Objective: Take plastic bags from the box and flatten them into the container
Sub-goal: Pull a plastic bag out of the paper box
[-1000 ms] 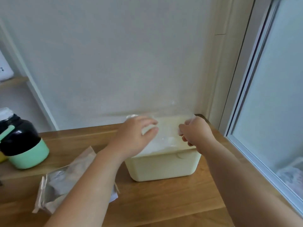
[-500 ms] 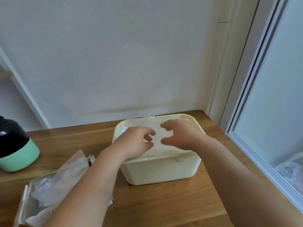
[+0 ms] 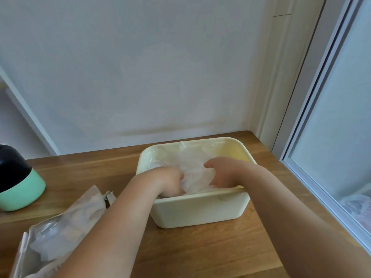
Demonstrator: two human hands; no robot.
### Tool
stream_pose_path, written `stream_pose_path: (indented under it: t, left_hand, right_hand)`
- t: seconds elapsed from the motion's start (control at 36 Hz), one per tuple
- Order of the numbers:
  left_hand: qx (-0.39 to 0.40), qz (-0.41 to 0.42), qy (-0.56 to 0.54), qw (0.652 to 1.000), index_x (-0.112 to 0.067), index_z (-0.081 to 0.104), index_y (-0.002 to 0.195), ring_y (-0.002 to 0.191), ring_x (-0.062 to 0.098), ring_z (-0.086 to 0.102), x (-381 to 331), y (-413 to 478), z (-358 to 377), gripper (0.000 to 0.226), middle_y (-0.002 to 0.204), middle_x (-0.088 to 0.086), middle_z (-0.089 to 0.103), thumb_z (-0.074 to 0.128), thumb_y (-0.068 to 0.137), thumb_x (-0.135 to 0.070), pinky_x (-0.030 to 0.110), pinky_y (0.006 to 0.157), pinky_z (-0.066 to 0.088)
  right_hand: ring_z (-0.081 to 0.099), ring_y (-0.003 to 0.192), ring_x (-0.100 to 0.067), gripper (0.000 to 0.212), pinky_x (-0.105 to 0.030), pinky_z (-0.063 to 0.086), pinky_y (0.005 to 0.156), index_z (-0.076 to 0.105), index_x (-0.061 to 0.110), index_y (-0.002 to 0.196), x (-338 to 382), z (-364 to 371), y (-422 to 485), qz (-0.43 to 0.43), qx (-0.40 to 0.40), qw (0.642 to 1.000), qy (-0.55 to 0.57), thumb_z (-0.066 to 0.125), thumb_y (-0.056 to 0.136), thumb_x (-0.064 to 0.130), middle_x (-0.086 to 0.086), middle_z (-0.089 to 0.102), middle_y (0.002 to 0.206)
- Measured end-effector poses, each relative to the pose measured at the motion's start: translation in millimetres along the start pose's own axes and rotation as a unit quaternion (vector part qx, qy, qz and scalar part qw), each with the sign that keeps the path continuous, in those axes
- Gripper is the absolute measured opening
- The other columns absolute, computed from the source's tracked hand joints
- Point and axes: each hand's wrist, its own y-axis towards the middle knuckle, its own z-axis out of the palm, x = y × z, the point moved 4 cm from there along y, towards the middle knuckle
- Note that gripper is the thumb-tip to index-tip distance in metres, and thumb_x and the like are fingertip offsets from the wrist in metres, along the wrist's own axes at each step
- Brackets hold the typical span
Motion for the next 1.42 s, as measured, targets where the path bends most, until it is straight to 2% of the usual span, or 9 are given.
stream_pose_path:
  t: [0.22, 0.36, 0.47, 0.53, 0.67, 0.86, 0.97, 1.17, 1.42]
  left_hand:
    - [-0.188, 0.000, -0.103, 0.977, -0.025, 0.052, 0.138, 0.130, 0.014, 0.047, 22, -34, -19, 0.052, 0.143, -0.009, 0.050, 0.054, 0.093, -0.050, 0.032, 0.104, 0.040]
    - [-0.294, 0.021, -0.166, 0.941, -0.027, 0.073, 0.101, 0.101, 0.012, 0.061, 35, -69, -23, 0.021, 0.106, -0.010, 0.069, 0.057, 0.093, -0.038, 0.032, 0.087, 0.049]
    - [-0.359, 0.020, -0.229, 0.905, -0.025, 0.072, 0.089, 0.080, -0.004, 0.059, 53, -91, -19, 0.014, 0.085, -0.019, 0.066, 0.059, 0.093, -0.026, 0.005, 0.062, 0.040]
    - [-0.377, 0.014, -0.247, 0.893, -0.028, 0.071, 0.087, 0.078, -0.007, 0.057, 64, -105, -13, 0.013, 0.082, -0.024, 0.063, 0.059, 0.094, -0.026, 0.003, 0.060, 0.037]
    - [-0.377, -0.024, -0.262, 0.888, -0.035, 0.065, 0.090, 0.087, -0.006, 0.058, 93, -139, 3, 0.009, 0.090, -0.023, 0.064, 0.059, 0.093, -0.030, 0.014, 0.071, 0.045]
    - [-0.291, -0.140, -0.177, 0.930, -0.028, 0.053, 0.117, 0.103, 0.010, 0.057, 122, -168, 41, 0.023, 0.115, -0.011, 0.058, 0.050, 0.097, -0.039, 0.036, 0.089, 0.051]
    - [-0.246, -0.169, -0.144, 0.943, -0.026, 0.053, 0.111, 0.096, 0.011, 0.058, 121, -166, 58, 0.020, 0.109, -0.010, 0.061, 0.050, 0.097, -0.039, 0.032, 0.080, 0.052]
    - [-0.184, -0.178, -0.174, 0.951, -0.016, 0.060, 0.079, 0.065, 0.014, 0.054, 122, -140, 61, 0.023, 0.073, -0.002, 0.060, 0.057, 0.092, -0.035, 0.027, 0.055, 0.039]
    - [-0.297, -0.157, -0.300, 0.893, -0.032, 0.067, 0.085, 0.083, 0.007, 0.063, 125, -149, 59, 0.014, 0.083, -0.014, 0.067, 0.063, 0.086, -0.018, 0.037, 0.080, 0.056]
  right_hand:
    - [0.052, 0.117, -0.013, 0.044, -0.021, 0.038, 0.095, 0.052, 0.016, 0.134, -4, -27, -26, -0.021, -0.190, 0.974, 0.123, 0.059, 0.090, 0.021, 0.003, 0.057, 0.125]
    - [0.057, 0.103, -0.008, 0.033, -0.018, 0.043, 0.085, 0.062, 0.027, 0.118, 11, -27, -41, -0.026, -0.280, 0.948, 0.149, 0.052, 0.089, 0.017, 0.016, 0.059, 0.102]
    - [0.054, 0.092, -0.004, 0.028, -0.007, 0.036, 0.067, 0.062, 0.024, 0.116, 41, -25, -58, -0.086, -0.307, 0.933, 0.167, 0.049, 0.093, 0.015, 0.015, 0.058, 0.101]
    - [0.057, 0.095, -0.007, 0.027, -0.010, 0.038, 0.077, 0.063, 0.021, 0.114, 61, -21, -63, -0.118, -0.315, 0.922, 0.189, 0.050, 0.092, 0.012, 0.014, 0.060, 0.100]
    - [0.056, 0.077, 0.001, 0.024, -0.003, 0.042, 0.066, 0.066, 0.018, 0.109, 106, -4, -64, -0.179, -0.303, 0.903, 0.246, 0.052, 0.090, 0.011, 0.018, 0.058, 0.087]
    - [0.057, 0.083, -0.003, 0.017, -0.008, 0.042, 0.067, 0.067, 0.015, 0.104, 164, 42, -51, -0.240, -0.224, 0.918, 0.221, 0.057, 0.090, 0.014, 0.015, 0.061, 0.090]
    - [0.059, 0.095, -0.010, 0.028, -0.024, 0.050, 0.081, 0.064, 0.016, 0.115, 182, 66, -42, -0.234, -0.173, 0.940, 0.181, 0.056, 0.089, 0.011, 0.008, 0.062, 0.100]
    - [0.055, 0.090, -0.004, 0.034, -0.014, 0.043, 0.075, 0.063, 0.017, 0.117, 178, 77, -30, -0.216, -0.160, 0.947, 0.175, 0.052, 0.088, 0.003, 0.011, 0.060, 0.096]
    - [0.060, 0.083, -0.005, 0.035, -0.017, 0.049, 0.071, 0.061, 0.020, 0.119, 171, 79, -26, -0.216, -0.152, 0.939, 0.219, 0.059, 0.086, 0.010, 0.015, 0.062, 0.086]
